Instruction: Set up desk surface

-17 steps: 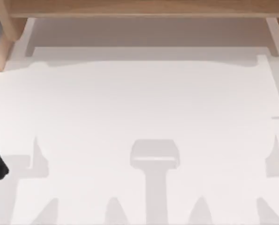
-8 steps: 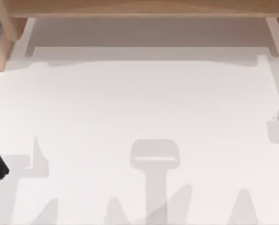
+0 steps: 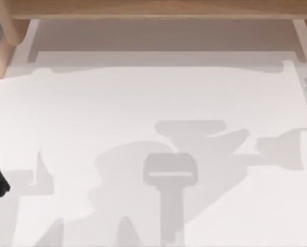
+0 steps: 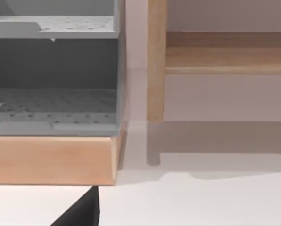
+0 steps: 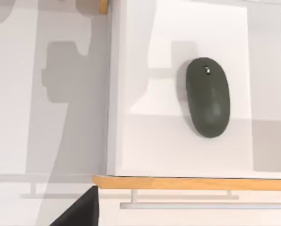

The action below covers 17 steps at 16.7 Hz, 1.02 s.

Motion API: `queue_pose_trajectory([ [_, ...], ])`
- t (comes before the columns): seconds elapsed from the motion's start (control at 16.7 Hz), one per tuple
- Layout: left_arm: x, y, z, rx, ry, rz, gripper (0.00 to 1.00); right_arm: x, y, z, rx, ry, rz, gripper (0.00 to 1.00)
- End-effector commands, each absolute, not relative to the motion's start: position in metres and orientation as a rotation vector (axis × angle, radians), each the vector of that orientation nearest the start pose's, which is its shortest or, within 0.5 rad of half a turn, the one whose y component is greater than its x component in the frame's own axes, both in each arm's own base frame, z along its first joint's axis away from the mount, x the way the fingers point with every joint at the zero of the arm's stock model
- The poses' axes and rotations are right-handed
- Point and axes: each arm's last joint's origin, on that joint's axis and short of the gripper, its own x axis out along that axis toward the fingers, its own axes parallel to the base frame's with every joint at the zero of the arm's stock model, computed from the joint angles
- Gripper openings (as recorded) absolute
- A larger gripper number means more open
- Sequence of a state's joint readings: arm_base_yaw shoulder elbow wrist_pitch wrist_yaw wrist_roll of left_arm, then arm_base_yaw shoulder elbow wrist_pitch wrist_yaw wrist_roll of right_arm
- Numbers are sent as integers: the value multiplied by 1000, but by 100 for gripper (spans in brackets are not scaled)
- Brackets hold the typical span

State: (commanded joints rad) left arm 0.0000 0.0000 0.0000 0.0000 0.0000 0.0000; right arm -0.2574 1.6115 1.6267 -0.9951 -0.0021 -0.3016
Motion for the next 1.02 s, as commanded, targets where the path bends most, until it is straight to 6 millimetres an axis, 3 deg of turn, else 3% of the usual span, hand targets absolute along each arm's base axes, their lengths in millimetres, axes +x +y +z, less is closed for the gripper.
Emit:
queue_pose_trajectory([
  [0.24,106,-1,160,0,0,0,100,409,-128,295,-144,1228,-12,100],
  [0.42,106,-1,160,0,0,0,100,447,-160,241,-121,1359,37,100],
  [0.6,106,-1,160,0,0,0,100,467,-178,195,-103,1439,85,100],
  [0.72,106,-1,160,0,0,0,100,475,-181,174,-100,1462,109,100],
  [1.02,106,-1,160,0,0,0,100,480,-182,165,-101,1466,118,100],
])
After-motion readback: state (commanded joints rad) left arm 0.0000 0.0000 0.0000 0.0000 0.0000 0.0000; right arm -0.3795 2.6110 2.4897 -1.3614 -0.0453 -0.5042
